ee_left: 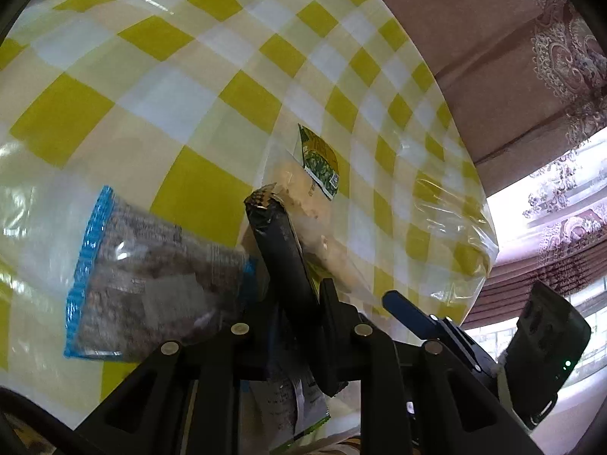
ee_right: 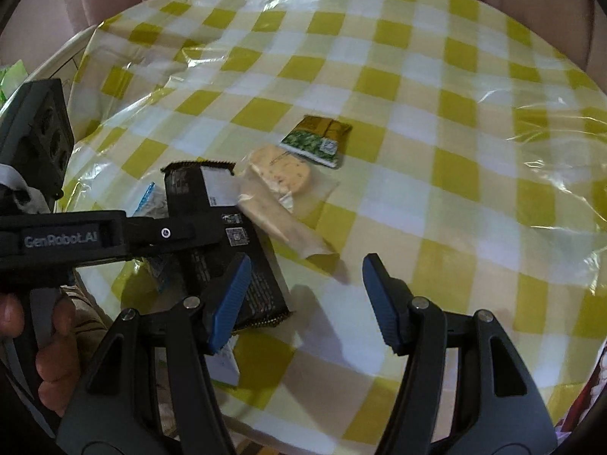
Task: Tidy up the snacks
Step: 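Grasp the black cracker pack with the left gripper while the right grasps the clear cracker packet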
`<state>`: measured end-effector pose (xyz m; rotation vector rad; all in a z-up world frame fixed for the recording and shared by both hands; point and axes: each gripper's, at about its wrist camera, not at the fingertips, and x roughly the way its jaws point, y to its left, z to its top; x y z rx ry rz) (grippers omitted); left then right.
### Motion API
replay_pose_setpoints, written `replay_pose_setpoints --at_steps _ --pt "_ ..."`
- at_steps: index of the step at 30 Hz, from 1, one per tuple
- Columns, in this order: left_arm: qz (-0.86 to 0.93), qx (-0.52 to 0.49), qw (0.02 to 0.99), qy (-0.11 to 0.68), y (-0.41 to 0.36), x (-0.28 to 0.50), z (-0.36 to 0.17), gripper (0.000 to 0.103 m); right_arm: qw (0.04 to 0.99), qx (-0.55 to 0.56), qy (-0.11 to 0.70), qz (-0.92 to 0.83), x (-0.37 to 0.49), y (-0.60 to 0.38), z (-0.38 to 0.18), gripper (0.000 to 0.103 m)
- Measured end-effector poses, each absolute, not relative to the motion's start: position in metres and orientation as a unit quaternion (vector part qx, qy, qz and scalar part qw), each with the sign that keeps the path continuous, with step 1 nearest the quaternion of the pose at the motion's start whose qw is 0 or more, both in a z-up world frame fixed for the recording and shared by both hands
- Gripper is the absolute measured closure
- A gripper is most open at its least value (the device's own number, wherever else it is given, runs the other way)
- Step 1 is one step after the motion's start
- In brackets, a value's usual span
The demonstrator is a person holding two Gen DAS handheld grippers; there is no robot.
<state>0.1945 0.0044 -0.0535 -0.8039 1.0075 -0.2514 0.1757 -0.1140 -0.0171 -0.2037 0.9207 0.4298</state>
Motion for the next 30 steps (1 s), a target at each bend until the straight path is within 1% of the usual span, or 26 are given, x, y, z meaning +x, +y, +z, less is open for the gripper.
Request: replay_pose_setpoints --at_steps 6,11,14,18,21,23,24,25,26,30 --pt "-0.128 -0.355 0.799 0.469 0.005 0.2 -0.05 0.084 0.866 -0.103 0.445 0.204 0.189 -0.107 -0.02 0.04" --pt "-0.128 -0.352 0.801 0.468 0.008 0.201 -0.051 0.084 0.862 -0.115 0.449 0.206 0.203 -0.099 -0.025 0.052" --pt "-0.128 -0.351 0.801 0.468 0.007 0.202 -0.052 0.085 0.86 -0.122 0.446 0.213 0.208 -0.094 -0.027 0.056" --pt "-0.128 -0.354 0.8 0.468 0.007 0.203 -0.053 0.085 0.859 -0.138 0.443 0.215 0.212 -0.085 -0.031 0.06" --pt "-0.126 -0.352 0.802 0.466 0.005 0.203 -0.053 0.085 0.859 -0.147 0.441 0.216 0.213 -0.08 -0.033 0.065" --pt "-0.125 -0.349 0.804 0.466 0.005 0.203 -0.053 0.085 0.859 -0.159 0.436 0.214 0.21 -0.075 -0.034 0.071" --pt "-0.125 -0.348 0.804 0.465 0.005 0.203 -0.053 0.085 0.86 -0.164 0.433 0.213 0.209 -0.073 -0.034 0.073" --pt "-0.127 -0.349 0.805 0.463 0.004 0.202 -0.052 0.085 0.862 -0.167 0.429 0.213 0.207 -0.072 -0.034 0.077" --pt "-0.128 -0.349 0.806 0.461 0.004 0.201 -0.052 0.085 0.863 -0.166 0.426 0.215 0.205 -0.072 -0.033 0.083" --pt "-0.131 -0.346 0.81 0.455 0.002 0.199 -0.049 0.086 0.87 -0.147 0.421 0.211 0.2 -0.077 -0.028 0.084"
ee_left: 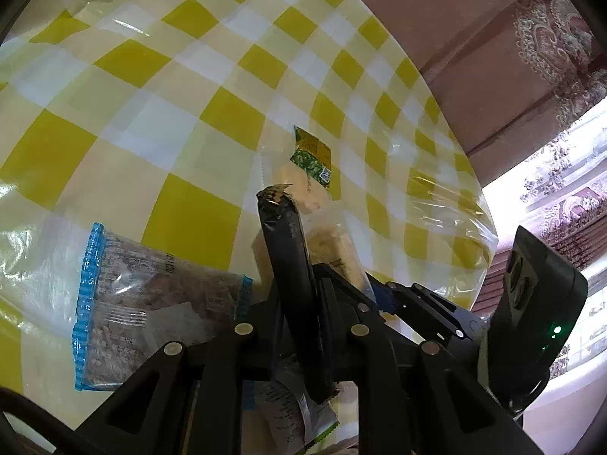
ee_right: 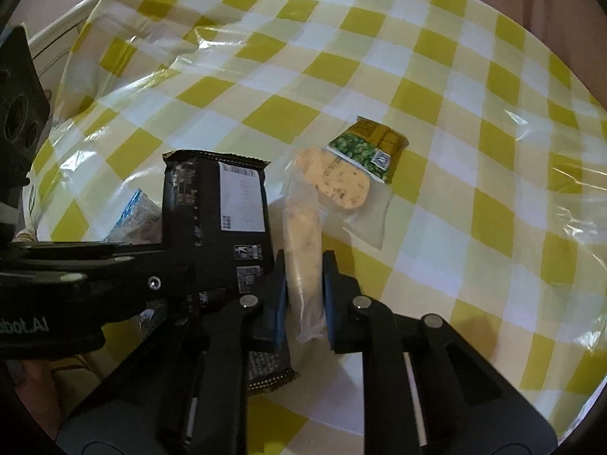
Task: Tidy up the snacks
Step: 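Grasp the black cracker pack with the left gripper while the right grasps the clear cracker packet, then carry the black pack and clear packet into the white box and release both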
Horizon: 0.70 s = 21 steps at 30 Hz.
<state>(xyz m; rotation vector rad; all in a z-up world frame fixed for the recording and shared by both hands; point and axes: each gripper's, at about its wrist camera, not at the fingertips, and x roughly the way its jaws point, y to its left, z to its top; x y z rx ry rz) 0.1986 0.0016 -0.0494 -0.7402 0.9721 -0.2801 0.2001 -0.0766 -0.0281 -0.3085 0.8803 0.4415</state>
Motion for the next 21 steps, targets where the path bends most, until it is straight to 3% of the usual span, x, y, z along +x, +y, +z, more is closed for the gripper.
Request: replay_pose_setpoints --at_steps 21 --pt "-0.165 -0.347 0.824 0.416 -0.025 0.159 -0.02 0.088 0.897 -0.056 0.41 0.156 0.137 -0.139 0.0 0.084"
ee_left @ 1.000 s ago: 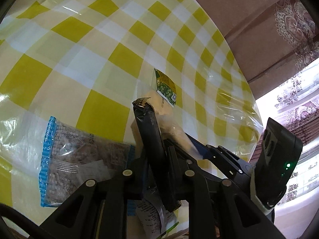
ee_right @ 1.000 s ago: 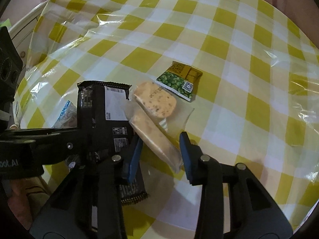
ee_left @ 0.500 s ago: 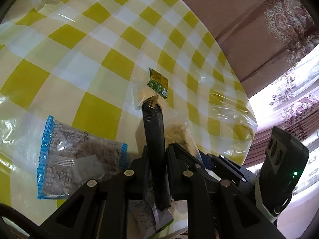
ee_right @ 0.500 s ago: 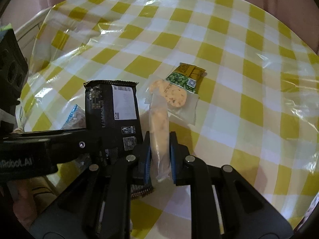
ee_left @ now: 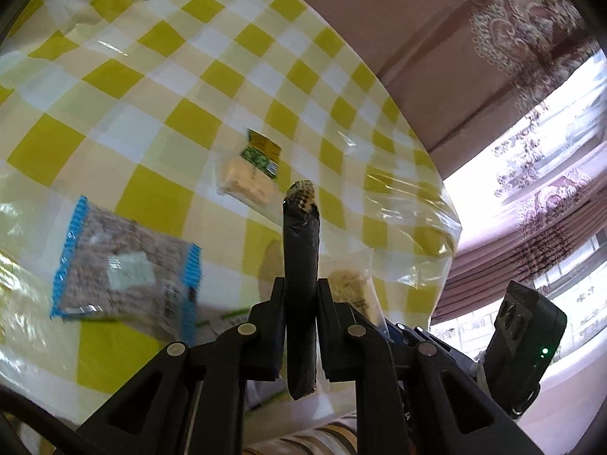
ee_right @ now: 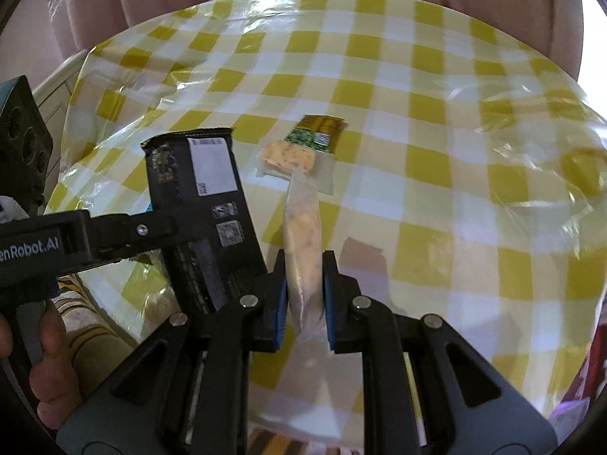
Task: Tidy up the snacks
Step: 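Carry the black pack and clear packet into the white box and release both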
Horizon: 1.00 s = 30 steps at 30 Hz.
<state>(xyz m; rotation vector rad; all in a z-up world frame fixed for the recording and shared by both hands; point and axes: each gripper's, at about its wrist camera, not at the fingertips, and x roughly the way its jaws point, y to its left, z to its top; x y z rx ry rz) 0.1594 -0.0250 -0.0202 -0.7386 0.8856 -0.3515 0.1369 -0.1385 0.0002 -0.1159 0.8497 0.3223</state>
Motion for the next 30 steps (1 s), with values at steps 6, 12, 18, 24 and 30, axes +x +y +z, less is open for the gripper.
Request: replay_pose_setpoints --at_steps 6,12,18,24,30 --pt "-0.183 -0.338 0.823 0.419 -0.049 0.148 -0.013 0.088 0.903 -0.025 0.41 0.128 0.116 -0.168 0.008 0.084" --pt "-0.215 -0.332 0.815 0.423 -0.081 0.133 -0.006 0.088 0.907 0.005 0.408 0.1 0.092 -0.205 0.014 0.084" --pt "-0.247 -0.317 0.808 0.431 -0.121 0.12 0.003 0.088 0.912 0.031 0.403 0.063 0.064 -0.252 0.017 0.084" --pt "-0.283 -0.303 0.795 0.443 -0.164 0.113 0.01 0.088 0.913 0.058 0.404 0.021 0.035 -0.306 0.012 0.084" --pt "-0.325 -0.275 0.777 0.464 -0.22 0.104 0.012 0.088 0.91 0.083 0.405 -0.025 0.009 -0.362 0.006 0.084"
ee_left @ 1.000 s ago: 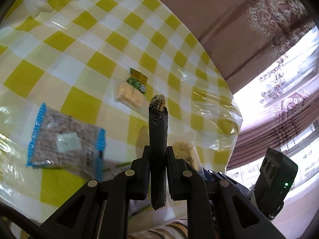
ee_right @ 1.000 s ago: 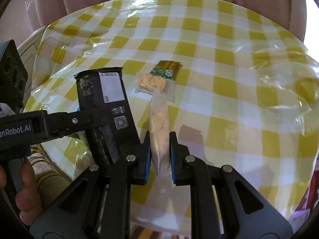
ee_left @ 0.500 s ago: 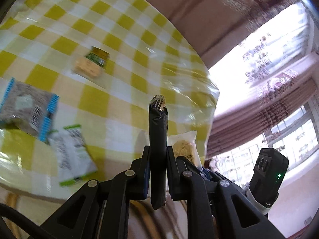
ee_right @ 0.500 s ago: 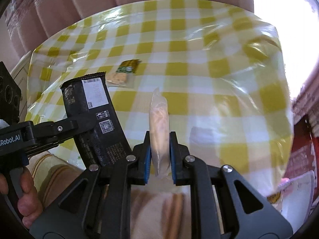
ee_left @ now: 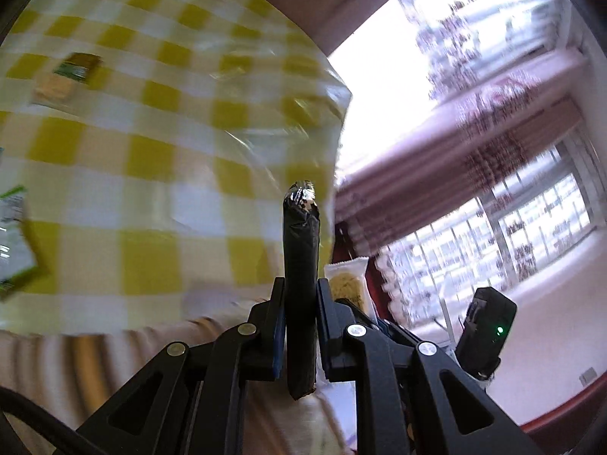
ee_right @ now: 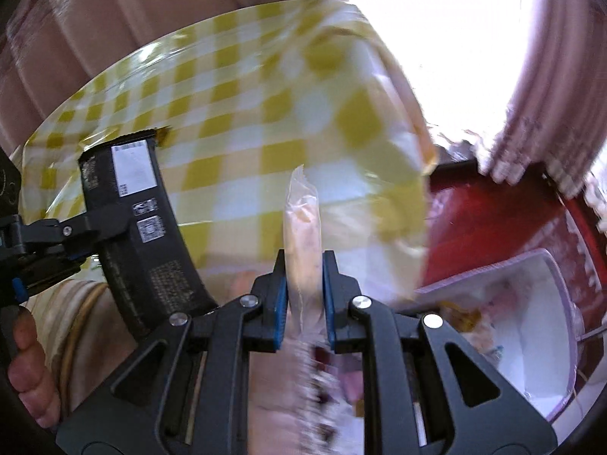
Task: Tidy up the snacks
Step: 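Carry the black pack and clear packet into the white box and release both, then move both open grippers back to the remaining packets on the table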
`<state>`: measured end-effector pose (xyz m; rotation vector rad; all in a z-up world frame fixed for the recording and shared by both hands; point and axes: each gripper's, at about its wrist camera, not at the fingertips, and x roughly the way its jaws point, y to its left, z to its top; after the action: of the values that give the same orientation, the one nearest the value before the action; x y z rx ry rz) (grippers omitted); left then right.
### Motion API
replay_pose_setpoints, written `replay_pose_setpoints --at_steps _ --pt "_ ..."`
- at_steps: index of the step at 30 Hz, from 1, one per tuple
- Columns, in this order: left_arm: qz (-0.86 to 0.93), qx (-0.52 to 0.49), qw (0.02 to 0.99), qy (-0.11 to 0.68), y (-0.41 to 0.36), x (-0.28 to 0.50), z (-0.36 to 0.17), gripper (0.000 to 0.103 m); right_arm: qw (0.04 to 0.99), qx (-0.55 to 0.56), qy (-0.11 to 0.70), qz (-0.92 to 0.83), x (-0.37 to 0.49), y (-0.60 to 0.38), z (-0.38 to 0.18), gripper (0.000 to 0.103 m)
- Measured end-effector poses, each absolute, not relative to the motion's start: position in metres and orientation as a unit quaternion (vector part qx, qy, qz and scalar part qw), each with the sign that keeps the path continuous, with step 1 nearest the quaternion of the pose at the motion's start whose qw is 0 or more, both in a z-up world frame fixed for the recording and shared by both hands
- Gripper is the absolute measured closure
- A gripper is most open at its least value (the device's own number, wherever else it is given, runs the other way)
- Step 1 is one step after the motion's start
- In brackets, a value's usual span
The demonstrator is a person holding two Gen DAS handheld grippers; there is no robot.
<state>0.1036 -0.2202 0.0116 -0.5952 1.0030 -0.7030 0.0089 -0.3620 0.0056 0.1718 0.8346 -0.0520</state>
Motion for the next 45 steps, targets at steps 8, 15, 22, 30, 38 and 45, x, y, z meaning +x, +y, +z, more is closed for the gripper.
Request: replay_pose_setpoints --at_steps 8,15,22,30,38,45 --pt "-0.366 -0.225 0.748 0.506 -0.29 0.088 0.005 0.088 0.901 0.111 0.41 -0.082 -0.019 -0.423 -0.005 0.084" --pt "-0.358 -0.158 0.736 0.551 -0.335 0.079 -0.008 0.088 0.893 0.123 0.418 -0.113 -0.034 -0.452 -0.015 0.084" --pt "-0.354 -0.116 0.73 0.573 -0.356 0.071 -0.014 0.083 0.884 0.127 0.431 -0.131 -0.04 -0.463 -0.023 0.083" --pt "-0.352 -0.12 0.733 0.57 -0.35 0.069 -0.01 0.076 0.882 0.128 0.433 -0.135 -0.042 -0.466 -0.024 0.082" --pt "-0.344 -0.121 0.745 0.559 -0.343 0.07 -0.004 0.069 0.884 0.123 0.433 -0.124 -0.04 -0.456 -0.022 0.056" --pt "-0.306 -0.122 0.773 0.541 -0.322 0.077 0.0 0.058 0.885 0.119 0.434 -0.122 -0.038 -0.451 -0.019 0.044"
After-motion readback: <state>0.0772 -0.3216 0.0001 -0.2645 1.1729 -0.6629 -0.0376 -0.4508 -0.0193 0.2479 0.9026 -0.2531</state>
